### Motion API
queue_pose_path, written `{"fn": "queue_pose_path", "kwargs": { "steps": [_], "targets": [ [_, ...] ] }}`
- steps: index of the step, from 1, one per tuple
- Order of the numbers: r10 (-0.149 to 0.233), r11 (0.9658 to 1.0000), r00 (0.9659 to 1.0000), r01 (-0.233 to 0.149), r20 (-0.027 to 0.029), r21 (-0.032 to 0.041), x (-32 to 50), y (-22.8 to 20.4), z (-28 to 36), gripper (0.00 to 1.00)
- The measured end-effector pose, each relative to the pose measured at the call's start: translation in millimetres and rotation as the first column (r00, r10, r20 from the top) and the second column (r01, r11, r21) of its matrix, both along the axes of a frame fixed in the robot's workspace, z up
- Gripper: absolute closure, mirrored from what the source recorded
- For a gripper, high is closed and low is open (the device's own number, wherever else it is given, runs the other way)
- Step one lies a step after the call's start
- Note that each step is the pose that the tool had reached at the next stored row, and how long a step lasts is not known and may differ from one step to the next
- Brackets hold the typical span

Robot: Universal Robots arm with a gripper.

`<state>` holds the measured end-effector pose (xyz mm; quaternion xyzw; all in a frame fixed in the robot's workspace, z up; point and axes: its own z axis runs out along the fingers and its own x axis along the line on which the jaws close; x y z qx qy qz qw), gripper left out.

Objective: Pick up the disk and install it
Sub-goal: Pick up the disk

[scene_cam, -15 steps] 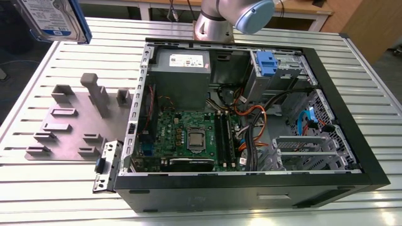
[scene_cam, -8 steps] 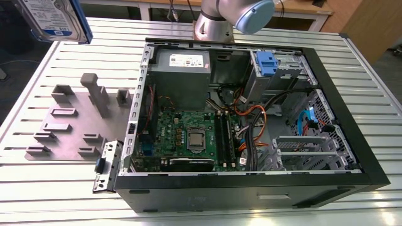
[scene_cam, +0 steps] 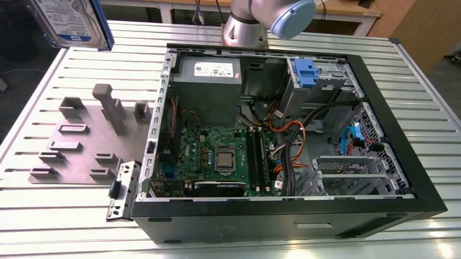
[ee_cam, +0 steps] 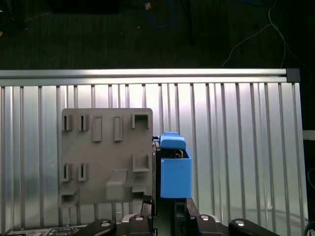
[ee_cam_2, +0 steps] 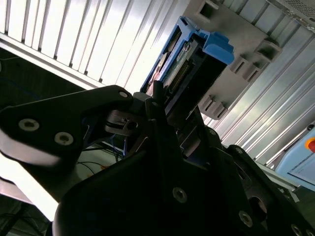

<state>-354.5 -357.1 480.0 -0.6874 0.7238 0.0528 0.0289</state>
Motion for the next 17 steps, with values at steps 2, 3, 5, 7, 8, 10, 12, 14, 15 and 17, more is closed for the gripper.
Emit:
{"fn": "queue_pose_path", "kwargs": {
  "steps": [2,3,5,7,8,10,12,14,15,17],
  "targets": [
    [0.000,1.0000,1.0000,0.000,-0.0002,0.0000,5.4,0.0,0.0,0.65],
    [0.000,1.0000,1.0000,0.000,-0.0003,0.0001,8.0,0.0,0.0,0.65],
    [0.000,1.0000,1.0000,0.000,-0.0005,0.0000,12.2,0.0,0.0,0.65],
    [0.000,1.0000,1.0000,0.000,-0.0009,0.0000,16.7,0.1,0.0,0.65],
    [0.000,1.0000,1.0000,0.000,-0.0010,-0.0001,19.1,0.1,0.0,0.65],
    [0.000,1.0000,1.0000,0.000,-0.0010,0.0000,22.7,0.1,0.0,0.65],
    [0.000,1.0000,1.0000,0.000,-0.0010,0.0000,23.9,0.1,0.0,0.65],
    [0.000,1.0000,1.0000,0.000,-0.0010,0.0000,24.1,0.1,0.0,0.65],
    [0.000,1.0000,1.0000,0.000,-0.0010,0.0000,24.1,0.1,0.0,0.65],
    [0.000,1.0000,1.0000,0.000,-0.0010,0.0000,24.1,0.1,0.0,0.65]
  ]
}}
